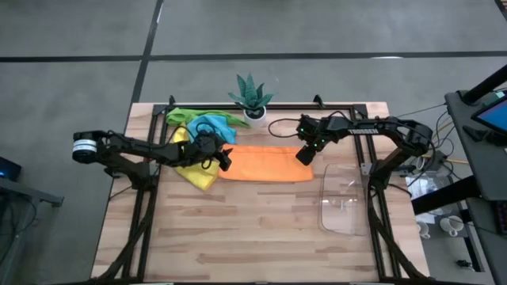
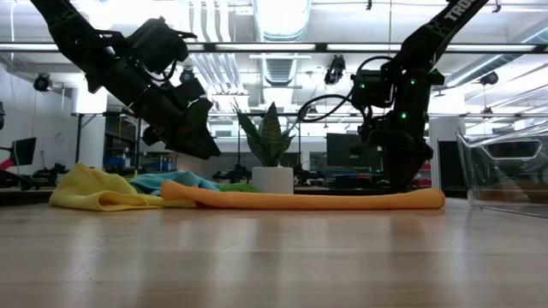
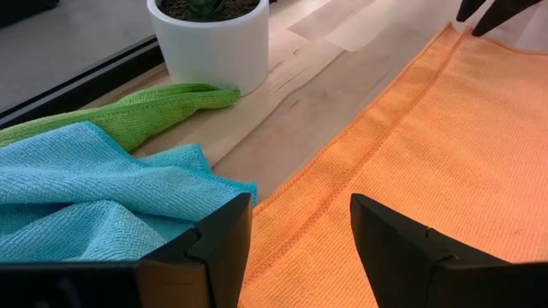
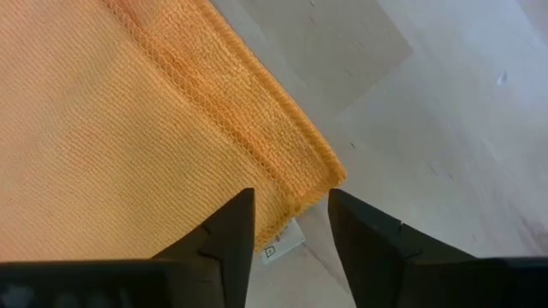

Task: Roll microfiber towels into tight, uniform cylinder then place into a basket
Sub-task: Fold the orange microfiber cloth

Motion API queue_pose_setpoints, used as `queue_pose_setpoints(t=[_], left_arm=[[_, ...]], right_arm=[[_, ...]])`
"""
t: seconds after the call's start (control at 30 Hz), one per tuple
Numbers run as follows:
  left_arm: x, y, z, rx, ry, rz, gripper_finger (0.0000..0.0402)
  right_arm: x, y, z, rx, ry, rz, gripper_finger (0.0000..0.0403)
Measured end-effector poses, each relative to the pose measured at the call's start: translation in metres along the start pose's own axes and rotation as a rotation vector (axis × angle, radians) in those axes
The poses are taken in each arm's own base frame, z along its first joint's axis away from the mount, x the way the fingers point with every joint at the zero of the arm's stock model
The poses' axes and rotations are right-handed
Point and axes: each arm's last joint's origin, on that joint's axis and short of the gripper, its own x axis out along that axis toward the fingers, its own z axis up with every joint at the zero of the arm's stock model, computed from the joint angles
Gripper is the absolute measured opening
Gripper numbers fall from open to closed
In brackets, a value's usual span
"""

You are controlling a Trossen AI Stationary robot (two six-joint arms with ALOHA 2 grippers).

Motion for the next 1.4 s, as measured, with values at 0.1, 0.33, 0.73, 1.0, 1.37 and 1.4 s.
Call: queue_pose_setpoints(t=[0.1,0.33,0.73,1.0,1.37,1.4], left_arm=[[0.000,0.000,0.000,0.000,0.000,0.000,0.0185],[0.000,0.000,0.000,-0.001,0.001,-0.002,0.0185],[0.000,0.000,0.000,0.000,0.002,-0.005,0.0185],[0.000,0.000,0.000,-0.001,0.001,-0.003,0.0185],[0.000,0.000,0.000,0.000,0.001,-0.002,0.0185],[0.000,0.000,0.000,0.000,0.000,0.000,0.0185]], right_arm=[[0.000,0.000,0.000,0.000,0.002,0.000,0.0152],[0.000,0.001,-0.002,0.004,0.023,0.031,0.0151],[0.000,0.001,-0.002,0.023,0.022,0.030,0.0139],[0.000,0.001,-0.001,0.031,0.017,0.031,0.0139],[0.017,0.001,0.000,0.023,0.075,0.026,0.0139],[0.017,0.002,0.000,0.023,0.071,0.027,0.0139]])
